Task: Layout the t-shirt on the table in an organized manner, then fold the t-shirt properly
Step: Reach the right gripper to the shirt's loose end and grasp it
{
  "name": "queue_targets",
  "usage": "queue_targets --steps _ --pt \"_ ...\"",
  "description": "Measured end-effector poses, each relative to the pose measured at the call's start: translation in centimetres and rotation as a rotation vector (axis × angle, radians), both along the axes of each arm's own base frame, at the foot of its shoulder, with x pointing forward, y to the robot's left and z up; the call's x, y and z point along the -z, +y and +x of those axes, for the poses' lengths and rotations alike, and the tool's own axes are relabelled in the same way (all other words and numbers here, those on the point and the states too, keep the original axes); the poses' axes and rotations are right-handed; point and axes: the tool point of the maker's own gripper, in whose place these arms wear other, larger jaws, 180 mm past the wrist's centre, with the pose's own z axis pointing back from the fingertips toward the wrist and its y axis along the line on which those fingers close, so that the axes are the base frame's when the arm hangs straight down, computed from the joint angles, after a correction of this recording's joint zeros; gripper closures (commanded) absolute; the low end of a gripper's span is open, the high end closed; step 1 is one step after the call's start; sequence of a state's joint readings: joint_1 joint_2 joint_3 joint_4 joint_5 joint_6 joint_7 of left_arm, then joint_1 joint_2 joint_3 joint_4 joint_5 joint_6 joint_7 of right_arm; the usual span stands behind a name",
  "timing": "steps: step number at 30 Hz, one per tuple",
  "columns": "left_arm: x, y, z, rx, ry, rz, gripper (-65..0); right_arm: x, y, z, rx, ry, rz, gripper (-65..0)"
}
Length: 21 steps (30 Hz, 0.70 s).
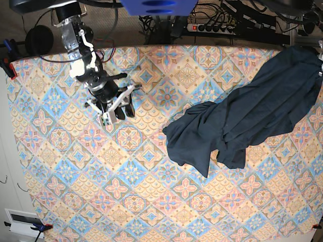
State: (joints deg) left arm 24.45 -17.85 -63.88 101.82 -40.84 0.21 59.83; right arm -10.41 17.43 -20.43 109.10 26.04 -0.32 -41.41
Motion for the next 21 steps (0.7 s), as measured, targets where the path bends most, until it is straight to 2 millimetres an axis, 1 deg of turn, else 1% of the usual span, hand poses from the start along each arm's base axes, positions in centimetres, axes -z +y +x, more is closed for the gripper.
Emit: queue_targets --steps 2,3,5,7,8,10,13,15,17,19,21 --pt "0.5 -0.6 0.4 0.021 0.009 -0.011 0.0 -1.4 1.3 1.8 -0.035 -0.058 0.006 -18.1" --pt "0.6 -0.8 0.5 0.028 0.016 -0.015 -1.8 -1.7 1.9 2.4 -0.051 -0.074 0.01 -18.1" --pt "0.9 -1.0 0.6 0.037 0.025 -0.018 -6.6 -1.1 2.7 2.6 -0.077 -0.06 0.002 -18.1" --pt "1.2 -1.6 1.1 0.059 0.031 -0.026 -12.5 0.9 3.5 1.9 -0.111 0.003 -0.02 -18.1" --pt "1.5 -2.0 1.4 0.073 0.034 -0.034 -15.4 1.5 3.8 1.8 -0.125 0.021 -0.03 -18.0" --pt "1.9 -2.6 1.8 0.09 0.036 -0.051 -20.5 1.6 4.3 3.0 -0.146 0.014 -0.052 -18.0" --pt "2.7 -3.1 1.4 0.073 0.038 -0.069 -24.5 0.5 4.9 5.4 -0.16 -0.039 -0.065 -18.0" --pt "3.2 -3.6 1.3 0.073 0.04 -0.086 -25.8 0.5 6.0 5.9 -0.169 -0.039 -0.058 -18.2" --pt "3.5 -4.0 1.2 0.068 0.035 -0.098 -25.8 1.4 6.7 6.0 -0.201 -0.011 -0.075 -19.2" --pt "4.1 -4.5 0.8 0.06 0.039 -0.117 -25.8 2.1 7.3 6.2 -0.221 0.007 -0.094 -23.2" --pt "4.4 -4.8 0.7 0.058 0.04 -0.128 -25.8 1.7 8.2 7.3 -0.239 -0.009 -0.108 -28.8"
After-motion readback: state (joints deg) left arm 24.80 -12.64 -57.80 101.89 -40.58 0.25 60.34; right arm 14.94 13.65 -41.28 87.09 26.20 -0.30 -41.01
